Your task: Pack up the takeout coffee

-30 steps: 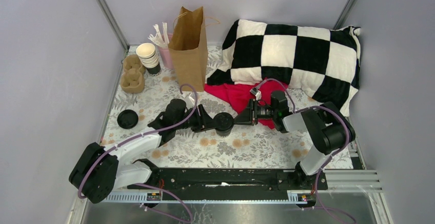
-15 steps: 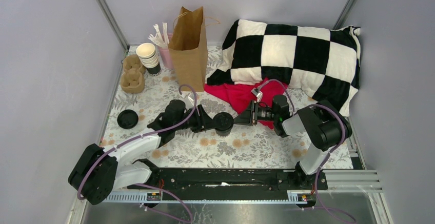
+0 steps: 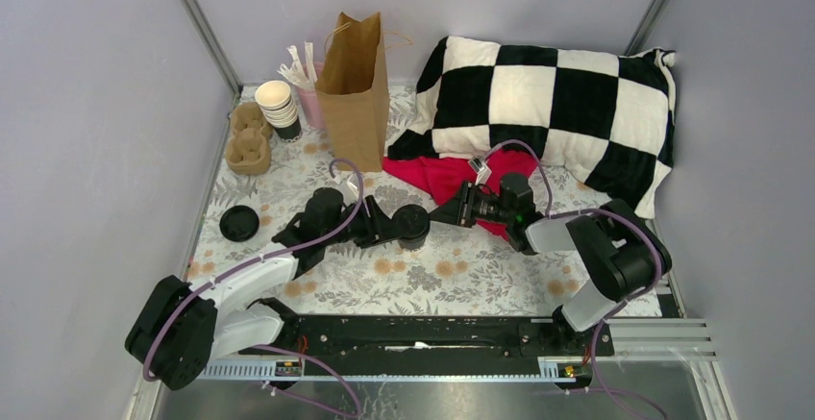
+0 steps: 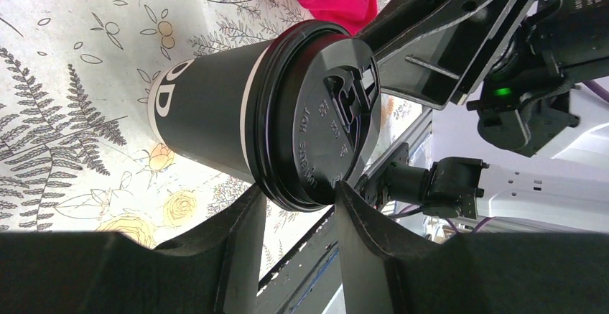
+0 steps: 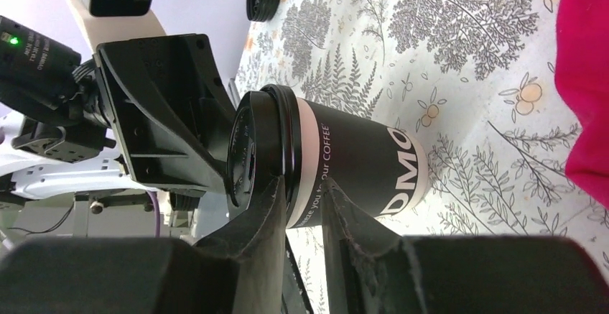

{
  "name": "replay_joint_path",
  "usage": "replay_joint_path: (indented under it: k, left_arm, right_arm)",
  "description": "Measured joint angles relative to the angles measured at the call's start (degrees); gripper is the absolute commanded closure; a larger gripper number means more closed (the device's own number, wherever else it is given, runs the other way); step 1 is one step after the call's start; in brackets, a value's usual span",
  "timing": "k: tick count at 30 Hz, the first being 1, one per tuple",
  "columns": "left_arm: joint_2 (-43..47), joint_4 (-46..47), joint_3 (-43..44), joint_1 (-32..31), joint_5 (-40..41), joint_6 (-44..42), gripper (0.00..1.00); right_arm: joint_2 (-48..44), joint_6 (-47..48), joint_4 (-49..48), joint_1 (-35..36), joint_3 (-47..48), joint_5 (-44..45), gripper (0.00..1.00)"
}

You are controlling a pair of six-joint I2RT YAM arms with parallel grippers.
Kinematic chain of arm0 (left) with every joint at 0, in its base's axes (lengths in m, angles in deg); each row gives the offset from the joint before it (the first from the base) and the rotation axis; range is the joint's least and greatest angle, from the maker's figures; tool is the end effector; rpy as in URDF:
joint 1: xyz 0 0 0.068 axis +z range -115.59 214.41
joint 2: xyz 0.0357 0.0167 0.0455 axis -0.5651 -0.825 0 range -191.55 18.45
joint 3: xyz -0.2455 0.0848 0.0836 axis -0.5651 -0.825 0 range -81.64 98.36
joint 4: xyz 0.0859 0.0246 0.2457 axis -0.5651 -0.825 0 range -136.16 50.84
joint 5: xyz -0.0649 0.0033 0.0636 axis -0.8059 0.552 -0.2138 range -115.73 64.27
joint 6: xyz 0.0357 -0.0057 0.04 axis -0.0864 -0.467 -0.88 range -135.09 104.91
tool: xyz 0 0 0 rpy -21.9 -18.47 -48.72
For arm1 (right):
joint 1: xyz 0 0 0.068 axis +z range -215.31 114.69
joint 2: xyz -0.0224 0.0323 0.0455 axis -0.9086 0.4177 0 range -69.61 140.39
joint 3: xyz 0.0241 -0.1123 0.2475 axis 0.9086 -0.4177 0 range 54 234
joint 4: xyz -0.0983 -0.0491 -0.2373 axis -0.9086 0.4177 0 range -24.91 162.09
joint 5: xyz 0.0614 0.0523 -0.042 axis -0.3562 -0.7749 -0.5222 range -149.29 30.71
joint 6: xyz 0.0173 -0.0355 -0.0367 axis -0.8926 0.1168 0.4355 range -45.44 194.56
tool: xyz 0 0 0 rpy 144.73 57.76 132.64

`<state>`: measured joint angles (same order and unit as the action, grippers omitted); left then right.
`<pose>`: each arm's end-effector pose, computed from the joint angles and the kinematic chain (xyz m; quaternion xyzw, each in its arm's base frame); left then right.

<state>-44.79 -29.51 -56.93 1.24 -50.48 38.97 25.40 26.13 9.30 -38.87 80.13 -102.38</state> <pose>0.1788 -0.1346 0.1923 -0.0453 0.8469 -0.4762 0.2322 0.2441 0.1485 0.1469 -0.0853 0.7586 0.5799 0.2845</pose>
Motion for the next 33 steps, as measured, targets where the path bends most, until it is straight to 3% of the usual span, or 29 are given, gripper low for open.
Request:
replay_joint_path:
  k: [7,15,28,31,33]
  left_arm:
    - [0.20,-0.98,0.55,0.13,-0.11,-1.11,0.52]
    - [-0.46,-7.32,4.22,0.63,-0.50,-4.17,0.38]
    - [-0.83,-10.47,7.45,4.61,-1.20,-7.30,0.25]
    - [-1.18,-10.45,7.41,4.92,-1.62,-7.54,0.26]
    - [-1.88,-9.97,7.41,5.22,-2.12,-7.54,0.31]
  right_arm:
    - [-8.37,0.81,16.28,0.48,2.62,1.64,0.59]
    - [-8.70,0.02,28.06,0.26,6.62,-0.55,0.49]
    - [-4.72,-4.96,25.27,-3.13,8.11,-5.97,0.37]
    - [-2.45,-6.36,22.86,-3.26,9.42,-6.84,0.41]
    - [-0.66,-7.50,20.33,-3.26,9.86,-7.63,0.50]
